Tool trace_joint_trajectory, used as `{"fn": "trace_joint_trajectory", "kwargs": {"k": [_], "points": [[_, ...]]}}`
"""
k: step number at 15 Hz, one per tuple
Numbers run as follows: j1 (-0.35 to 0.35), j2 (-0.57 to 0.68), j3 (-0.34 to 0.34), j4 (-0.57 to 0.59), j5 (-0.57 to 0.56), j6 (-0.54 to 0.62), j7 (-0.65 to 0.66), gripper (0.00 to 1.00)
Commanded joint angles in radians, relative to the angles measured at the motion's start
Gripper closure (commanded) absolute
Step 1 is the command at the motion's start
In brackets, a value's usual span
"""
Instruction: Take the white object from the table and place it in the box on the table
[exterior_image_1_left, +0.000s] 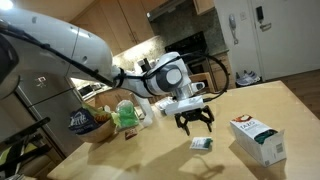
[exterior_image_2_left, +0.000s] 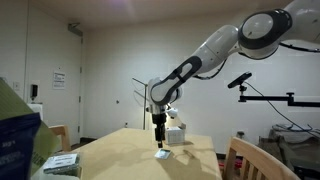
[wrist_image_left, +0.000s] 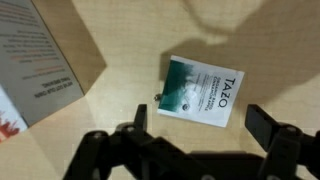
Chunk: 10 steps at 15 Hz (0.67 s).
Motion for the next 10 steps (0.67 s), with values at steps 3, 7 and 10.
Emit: {"fn": "trace_joint_trajectory", "kwargs": {"k": [3,7,10], "points": [[0.011,-0.029,-0.03,-0.033,0.015,0.007,0.105,0.0],[0.017,0.005,-0.056,-0.001,0.016,-0.008,0.186,0.0],[0.013,0.027,-0.055,0.016,0.02,-0.019,0.198,0.0]]}}
